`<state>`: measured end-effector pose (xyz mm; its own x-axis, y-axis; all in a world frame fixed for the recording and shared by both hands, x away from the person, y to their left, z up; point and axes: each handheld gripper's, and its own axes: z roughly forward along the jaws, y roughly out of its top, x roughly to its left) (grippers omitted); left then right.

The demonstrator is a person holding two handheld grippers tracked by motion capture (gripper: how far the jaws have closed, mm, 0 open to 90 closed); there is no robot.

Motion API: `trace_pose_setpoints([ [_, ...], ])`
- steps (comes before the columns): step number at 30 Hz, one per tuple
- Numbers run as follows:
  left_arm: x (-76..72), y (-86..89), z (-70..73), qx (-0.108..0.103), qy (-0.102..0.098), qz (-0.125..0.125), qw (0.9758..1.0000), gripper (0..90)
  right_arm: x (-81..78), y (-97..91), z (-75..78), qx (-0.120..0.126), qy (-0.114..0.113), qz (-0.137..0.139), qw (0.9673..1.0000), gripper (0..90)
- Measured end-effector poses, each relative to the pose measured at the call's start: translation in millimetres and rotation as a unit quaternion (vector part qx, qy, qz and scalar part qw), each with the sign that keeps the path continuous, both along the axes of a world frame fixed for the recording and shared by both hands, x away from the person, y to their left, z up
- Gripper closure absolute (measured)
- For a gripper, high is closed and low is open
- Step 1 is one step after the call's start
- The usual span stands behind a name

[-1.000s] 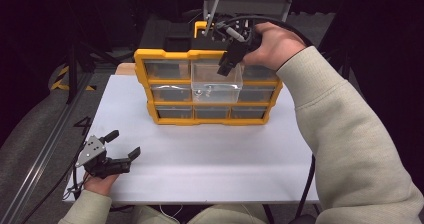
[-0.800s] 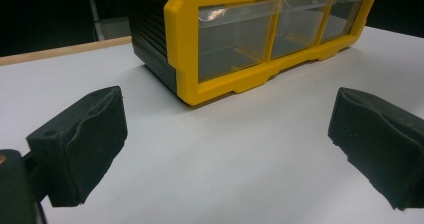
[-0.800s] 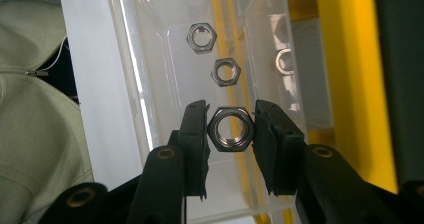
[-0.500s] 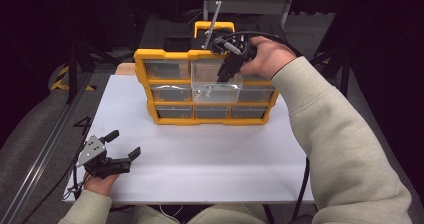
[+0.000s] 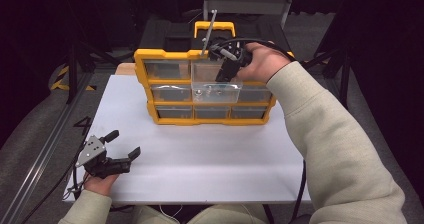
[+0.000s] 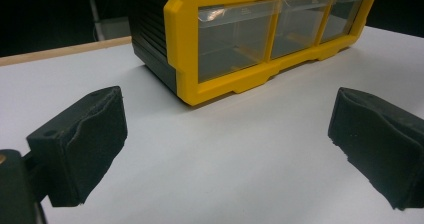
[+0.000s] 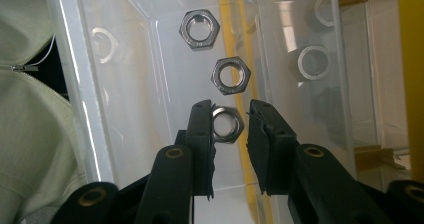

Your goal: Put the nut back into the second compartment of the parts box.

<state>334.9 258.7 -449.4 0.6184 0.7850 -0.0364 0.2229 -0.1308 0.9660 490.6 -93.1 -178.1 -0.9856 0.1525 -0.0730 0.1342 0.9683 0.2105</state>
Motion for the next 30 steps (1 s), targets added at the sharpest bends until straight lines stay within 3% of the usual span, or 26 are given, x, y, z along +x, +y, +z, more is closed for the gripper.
trace_pose_setpoints([
  [8, 0.0, 0.1, 0.1, -0.001, 0.000, 0.001, 1.0000, 3.1, 0.2, -0.8, -1.1, -0.003, -0.003, 0.000, 1.0000, 72.6],
  [12, 0.2, -0.1, 0.2, -0.001, 0.000, 0.000, 1.0000, 3.1, -1.0, -3.1, 0.6, 0.007, -0.007, -0.005, 0.9999, 71.6],
  [17, 0.5, -0.6, -0.1, -0.001, 0.000, 0.000, 1.0000, 3.1, -8.1, -16.7, 14.2, 0.051, -0.031, -0.016, 0.9981, 69.2],
  [19, 0.6, -1.0, -0.3, -0.002, -0.001, 0.000, 1.0000, 3.1, -12.1, -25.5, 20.5, 0.069, -0.043, -0.024, 0.9964, 63.9],
  [24, 0.2, -1.2, -0.2, -0.004, -0.001, 0.001, 1.0000, 3.1, -25.4, -50.3, 29.7, 0.134, -0.079, -0.051, 0.9865, 40.9],
  [26, 0.0, -0.8, -0.4, 0.001, 0.001, 0.000, 1.0000, 3.1, -36.6, -66.4, 29.4, 0.173, -0.117, -0.061, 0.9760, 30.5],
  [30, -0.4, -1.6, 0.0, -0.001, 0.001, 0.001, 1.0000, 3.1, -47.3, -89.9, 22.4, 0.222, -0.127, -0.087, 0.9629, 18.8],
])
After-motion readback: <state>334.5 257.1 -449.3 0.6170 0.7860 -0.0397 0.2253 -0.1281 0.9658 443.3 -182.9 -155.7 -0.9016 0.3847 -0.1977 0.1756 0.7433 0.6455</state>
